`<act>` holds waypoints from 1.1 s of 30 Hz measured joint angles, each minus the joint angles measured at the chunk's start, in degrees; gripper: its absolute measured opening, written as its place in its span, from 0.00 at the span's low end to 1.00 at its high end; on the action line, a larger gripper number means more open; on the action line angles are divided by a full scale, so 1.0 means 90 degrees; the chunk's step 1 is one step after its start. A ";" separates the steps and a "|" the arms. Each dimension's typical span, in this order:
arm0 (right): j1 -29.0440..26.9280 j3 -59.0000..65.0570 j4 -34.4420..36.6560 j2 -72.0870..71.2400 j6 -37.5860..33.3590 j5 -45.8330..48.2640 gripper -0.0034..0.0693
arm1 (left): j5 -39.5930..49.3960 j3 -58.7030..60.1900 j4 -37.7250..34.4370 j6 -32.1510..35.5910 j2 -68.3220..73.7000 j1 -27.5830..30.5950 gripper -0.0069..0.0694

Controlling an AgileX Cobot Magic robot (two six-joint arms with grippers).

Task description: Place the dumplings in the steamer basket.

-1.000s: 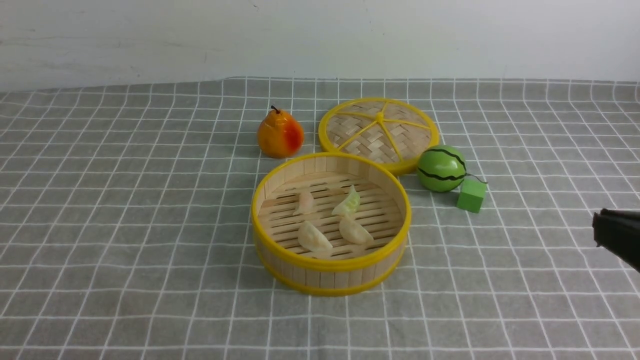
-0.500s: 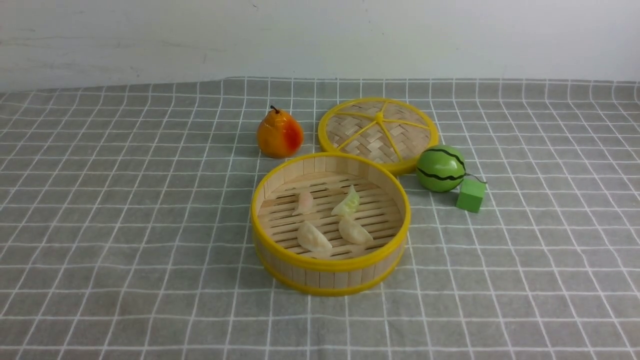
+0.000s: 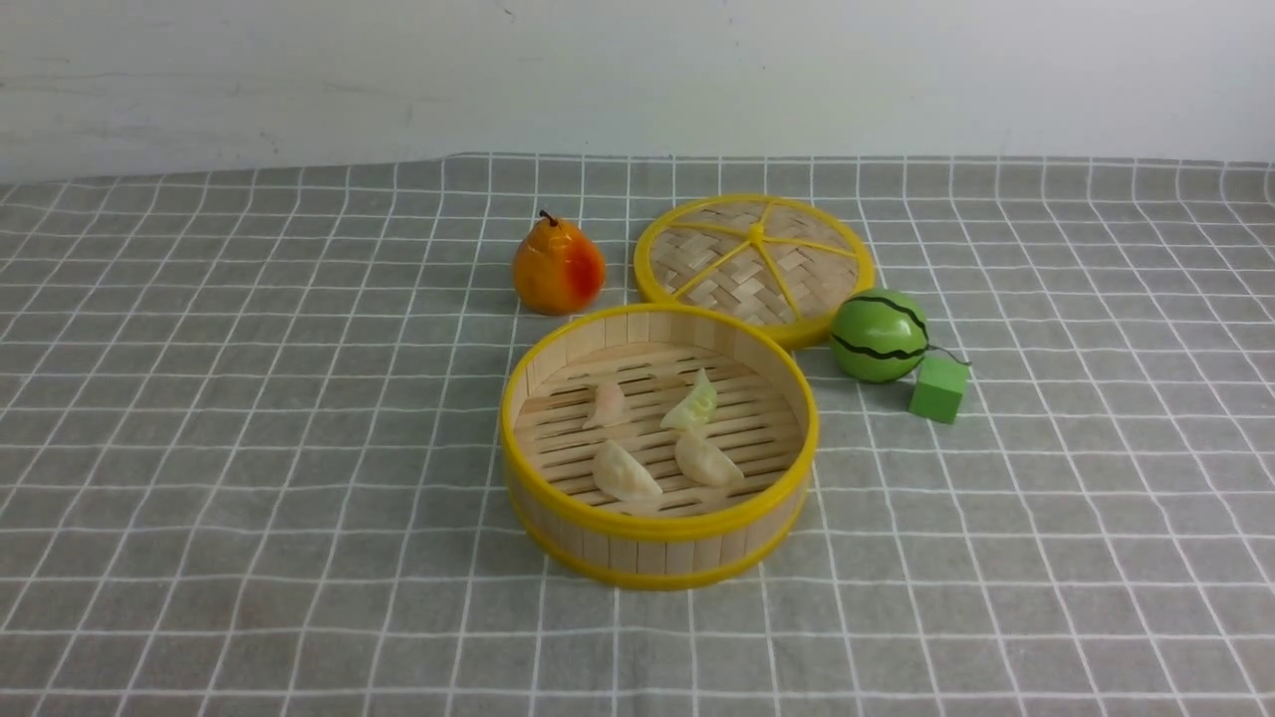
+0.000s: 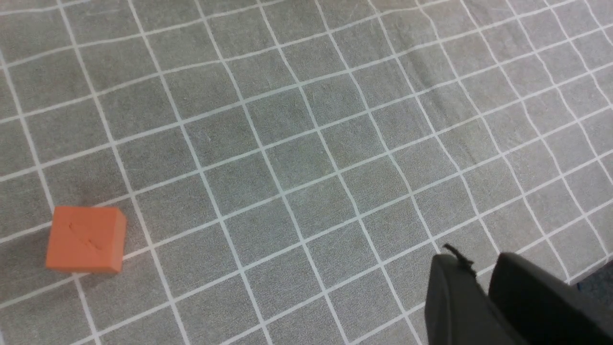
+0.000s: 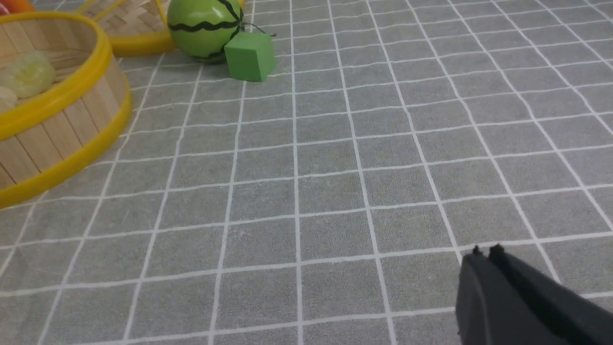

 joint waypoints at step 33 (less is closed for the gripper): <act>0.0000 0.0000 -0.0007 0.0000 0.0006 0.0005 0.05 | -0.0099 0.0022 0.0123 0.0000 0.0000 0.0000 0.27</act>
